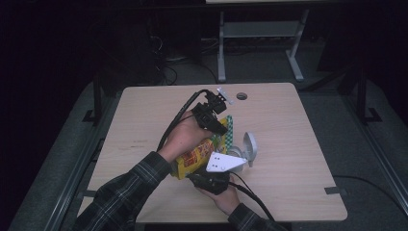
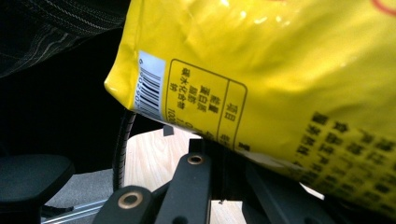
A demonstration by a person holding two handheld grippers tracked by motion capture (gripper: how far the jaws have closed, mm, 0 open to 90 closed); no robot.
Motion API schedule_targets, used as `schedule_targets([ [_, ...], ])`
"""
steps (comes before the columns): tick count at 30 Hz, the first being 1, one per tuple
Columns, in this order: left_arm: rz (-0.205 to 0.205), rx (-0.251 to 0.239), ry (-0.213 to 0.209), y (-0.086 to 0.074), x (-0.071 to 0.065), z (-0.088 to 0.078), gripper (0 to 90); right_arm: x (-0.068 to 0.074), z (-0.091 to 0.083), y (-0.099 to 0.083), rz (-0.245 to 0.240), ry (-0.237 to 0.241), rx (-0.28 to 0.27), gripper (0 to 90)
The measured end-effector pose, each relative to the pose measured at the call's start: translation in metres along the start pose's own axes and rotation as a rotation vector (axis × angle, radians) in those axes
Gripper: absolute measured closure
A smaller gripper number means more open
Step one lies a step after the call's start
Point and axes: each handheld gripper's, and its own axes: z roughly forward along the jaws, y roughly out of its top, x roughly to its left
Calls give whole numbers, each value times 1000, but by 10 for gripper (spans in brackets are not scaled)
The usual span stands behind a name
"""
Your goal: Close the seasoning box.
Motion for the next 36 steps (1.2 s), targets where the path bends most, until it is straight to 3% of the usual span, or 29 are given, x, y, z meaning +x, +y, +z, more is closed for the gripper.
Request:
schedule_targets([
  [36,-7,9,0,1,0,1,899,0,0,1,1,1,-4,900],
])
